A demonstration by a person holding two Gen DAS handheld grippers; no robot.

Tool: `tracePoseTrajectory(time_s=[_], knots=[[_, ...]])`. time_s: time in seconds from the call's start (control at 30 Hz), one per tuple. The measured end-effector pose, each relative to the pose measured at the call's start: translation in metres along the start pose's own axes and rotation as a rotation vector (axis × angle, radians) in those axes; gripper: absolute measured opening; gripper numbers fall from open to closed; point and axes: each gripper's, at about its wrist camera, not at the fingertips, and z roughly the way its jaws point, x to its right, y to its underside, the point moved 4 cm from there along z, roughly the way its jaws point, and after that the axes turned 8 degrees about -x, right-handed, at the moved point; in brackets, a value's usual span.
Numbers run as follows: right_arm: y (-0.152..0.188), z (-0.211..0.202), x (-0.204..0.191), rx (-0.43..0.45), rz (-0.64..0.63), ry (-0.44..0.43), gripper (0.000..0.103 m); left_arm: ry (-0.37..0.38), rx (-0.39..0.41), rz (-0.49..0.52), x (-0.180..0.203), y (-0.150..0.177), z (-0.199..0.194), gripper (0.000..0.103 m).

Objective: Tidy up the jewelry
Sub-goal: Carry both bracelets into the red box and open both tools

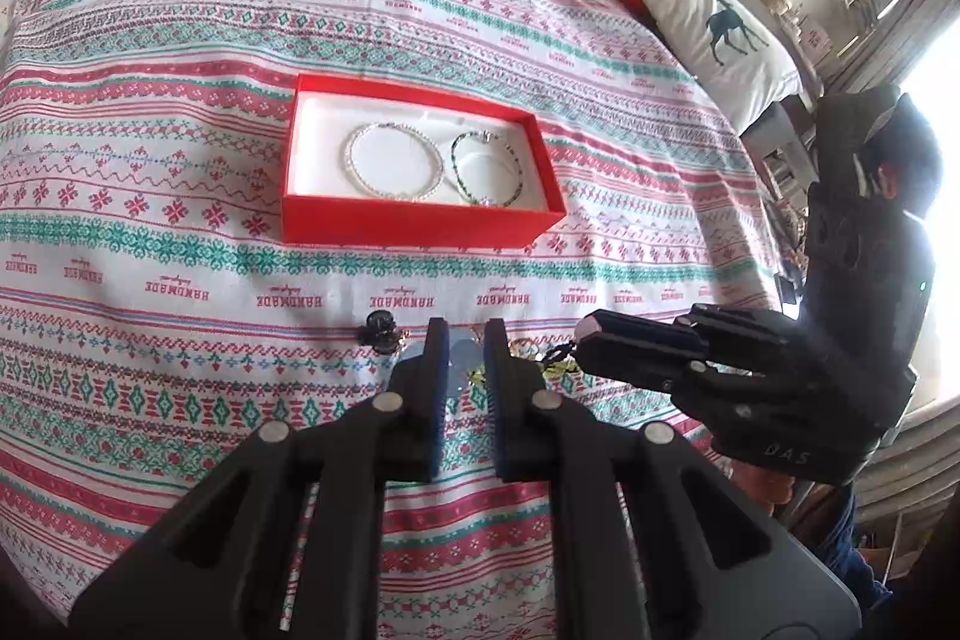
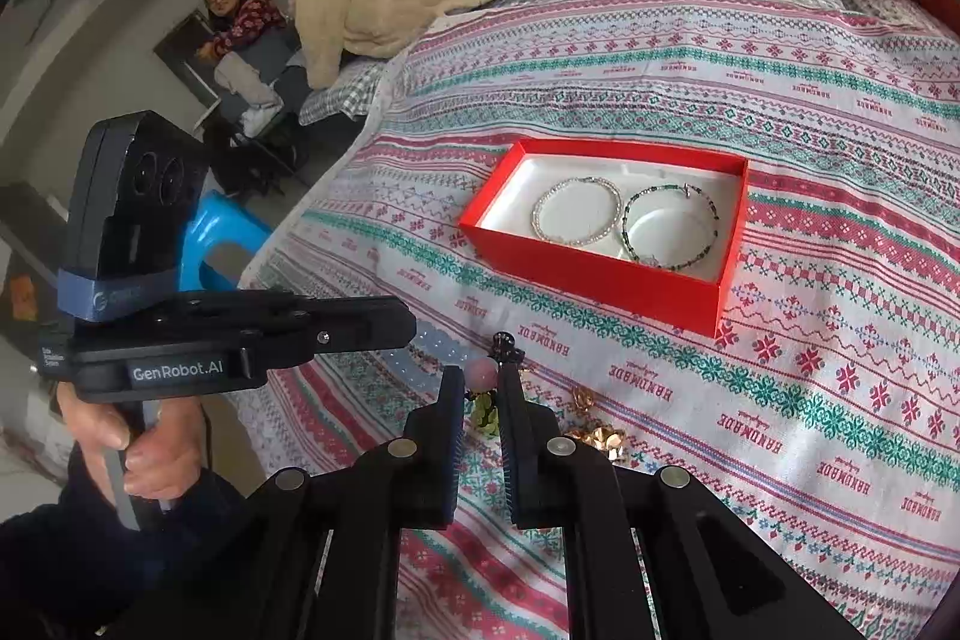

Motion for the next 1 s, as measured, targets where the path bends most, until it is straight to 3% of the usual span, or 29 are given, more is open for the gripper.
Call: tracePoseTrajectory(time_s=[0.47, 1.0], knots=[[-0.015, -0.024, 0.017, 0.137, 0.087, 0.003, 0.011, 0.063, 0.084, -0.061, -0.001, -0.025, -0.014, 0.013], [-0.043, -0.038, 0.038, 0.287, 0.175, 0.029, 0.011, 0.202, 0.191, -0.153, -0.007, -0.068, -0.012, 0.013]])
